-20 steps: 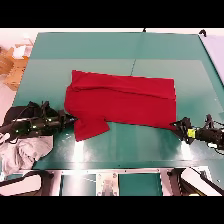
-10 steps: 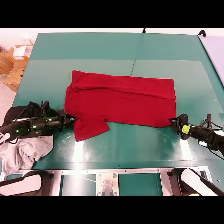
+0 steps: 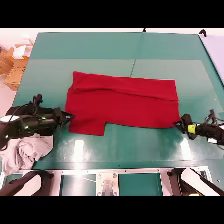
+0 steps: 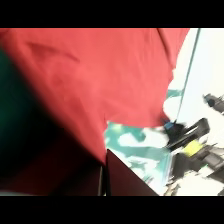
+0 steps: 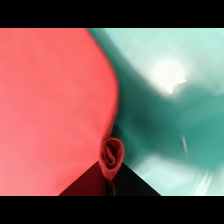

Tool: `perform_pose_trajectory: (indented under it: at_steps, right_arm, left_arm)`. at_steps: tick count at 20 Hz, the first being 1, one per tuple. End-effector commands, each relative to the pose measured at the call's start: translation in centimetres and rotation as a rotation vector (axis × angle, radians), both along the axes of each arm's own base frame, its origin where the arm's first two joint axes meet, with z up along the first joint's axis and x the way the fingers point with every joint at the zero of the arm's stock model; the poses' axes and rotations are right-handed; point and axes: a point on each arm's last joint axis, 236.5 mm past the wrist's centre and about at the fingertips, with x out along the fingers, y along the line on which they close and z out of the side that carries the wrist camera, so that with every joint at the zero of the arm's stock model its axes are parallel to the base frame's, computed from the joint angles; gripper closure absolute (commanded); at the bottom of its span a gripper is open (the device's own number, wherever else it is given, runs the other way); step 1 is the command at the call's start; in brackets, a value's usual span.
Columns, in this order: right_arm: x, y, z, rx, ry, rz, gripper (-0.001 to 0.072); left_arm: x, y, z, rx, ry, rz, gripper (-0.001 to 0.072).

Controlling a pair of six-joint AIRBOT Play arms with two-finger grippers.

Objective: Fold the shirts.

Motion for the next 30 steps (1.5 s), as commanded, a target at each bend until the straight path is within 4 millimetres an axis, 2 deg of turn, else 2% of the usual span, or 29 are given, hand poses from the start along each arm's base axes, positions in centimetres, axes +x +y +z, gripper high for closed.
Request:
perform_pose_trajectory:
  at_steps: [1,4,7,9,12,16,20,22,24,29,30]
  right_arm:
    - [-1.1,-2.4,2.1,-0.046,0.064,0.061,0.0696]
    - [-1.8,-2.9,2.5,-0.057,0.116,0.065,0.0696]
    - [-4.0,-3.3,1.5,-0.07,0.217,0.06,0.0696]
    - [-4.0,-3.6,1.8,-0.087,0.22,0.051,0.0696]
    - [-1.3,-3.4,4.2,-0.06,0.128,0.03,0.0696]
    - [3.8,-3.5,8.6,-0.111,0.003,0.093,0.0696]
    - [9.0,-3.3,10.4,-0.128,-0.04,0.167,0.0696]
    - [11.5,-3.2,10.2,-0.123,-0.04,0.199,0.0696]
    - [13.7,-2.9,9.0,-0.11,-0.026,0.233,0.0696]
    - [20.2,-2.3,6.0,-0.033,-0.051,0.231,0.0692]
    - [21.5,-2.1,5.3,-0.007,-0.056,0.226,0.0655]
  left_arm:
    - [-3.2,0.2,2.0,0.082,0.029,-0.033,0.0685]
    - [-5.5,-1.0,4.0,0.091,0.028,-0.069,0.0685]
    - [-7.9,-2.7,3.2,0.175,0.071,-0.126,0.0685]
    - [-7.4,-3.8,3.3,0.184,0.049,-0.119,0.0684]
    - [-4.5,-2.8,4.3,0.237,-0.039,-0.047,0.0685]
    - [-0.8,-1.7,5.0,0.343,-0.052,-0.098,0.0685]
    - [6.1,-1.9,6.0,0.368,-0.089,-0.138,0.0684]
    - [9.7,-2.0,6.7,0.377,-0.123,-0.143,0.0685]
    - [12.8,-2.1,6.5,0.381,-0.132,-0.148,0.0684]
    - [18.4,-2.3,2.5,0.39,-0.106,-0.171,0.0682]
    - [19.7,-2.2,1.9,0.395,-0.123,-0.168,0.0681]
